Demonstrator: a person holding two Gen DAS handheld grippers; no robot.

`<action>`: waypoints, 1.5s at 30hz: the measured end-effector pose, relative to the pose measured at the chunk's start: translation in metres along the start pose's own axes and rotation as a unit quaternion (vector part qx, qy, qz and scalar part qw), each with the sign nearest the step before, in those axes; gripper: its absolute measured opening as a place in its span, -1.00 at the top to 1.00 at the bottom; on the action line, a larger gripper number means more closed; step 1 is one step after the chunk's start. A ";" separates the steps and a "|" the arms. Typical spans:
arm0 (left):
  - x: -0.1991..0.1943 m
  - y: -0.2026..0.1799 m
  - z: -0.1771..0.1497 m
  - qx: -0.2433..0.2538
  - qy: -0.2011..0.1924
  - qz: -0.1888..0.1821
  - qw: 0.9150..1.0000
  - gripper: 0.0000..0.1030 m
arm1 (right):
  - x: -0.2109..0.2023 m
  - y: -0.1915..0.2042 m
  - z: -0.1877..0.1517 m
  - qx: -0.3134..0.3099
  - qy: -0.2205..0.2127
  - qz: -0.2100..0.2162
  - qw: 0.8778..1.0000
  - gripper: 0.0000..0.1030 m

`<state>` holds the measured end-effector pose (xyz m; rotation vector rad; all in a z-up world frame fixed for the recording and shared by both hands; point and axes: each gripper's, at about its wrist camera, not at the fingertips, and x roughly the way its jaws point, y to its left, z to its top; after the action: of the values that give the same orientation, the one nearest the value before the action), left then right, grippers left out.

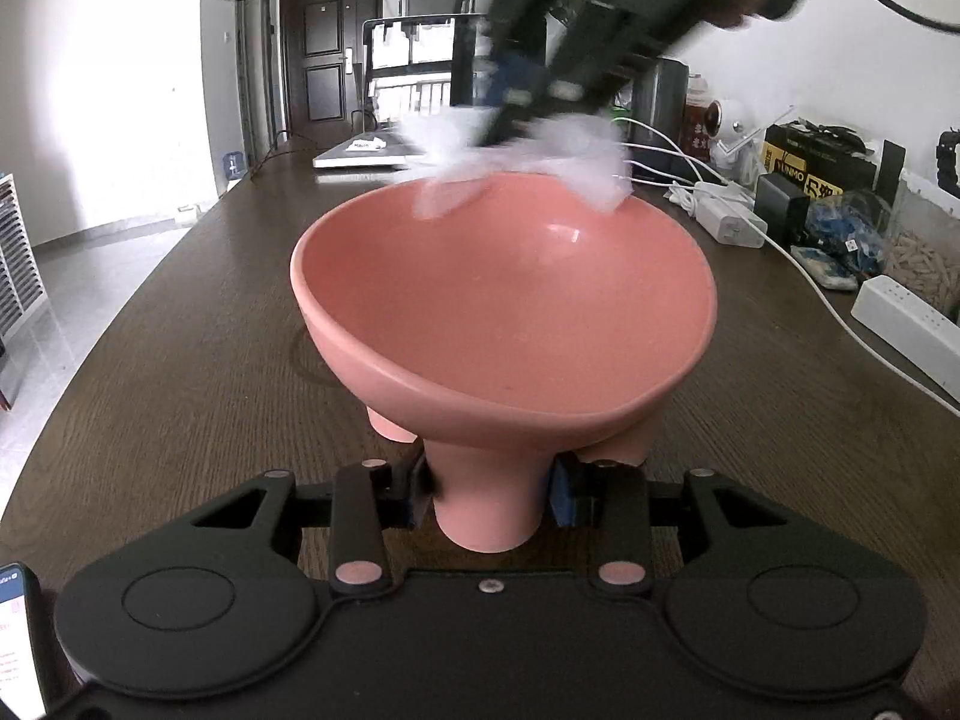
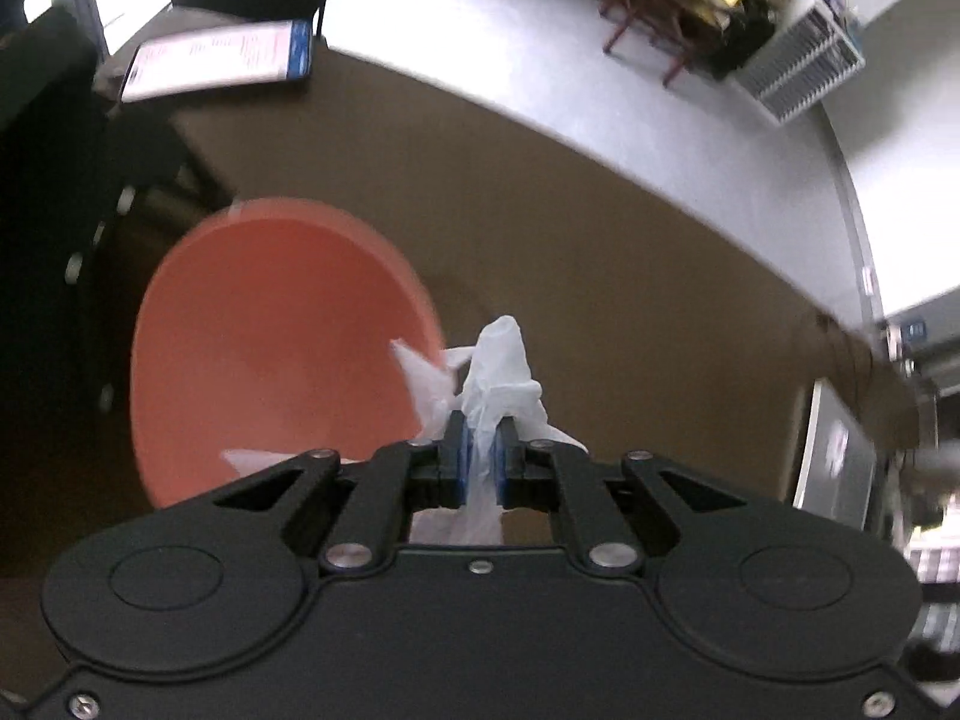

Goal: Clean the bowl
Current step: 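Wipe along the bowl's rim with the tissue in the right gripper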

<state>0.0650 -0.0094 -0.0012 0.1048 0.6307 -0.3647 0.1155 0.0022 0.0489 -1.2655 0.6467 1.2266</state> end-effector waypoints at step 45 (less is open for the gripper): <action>-0.003 0.005 -0.003 -0.001 -0.001 0.001 1.000 0.26 | -0.039 0.034 -0.008 0.007 -0.043 -0.034 0.998 0.83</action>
<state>0.0633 -0.0029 -0.0019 0.1028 0.6294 -0.3615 0.0745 -0.0226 0.0697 -1.2071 0.5445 1.2130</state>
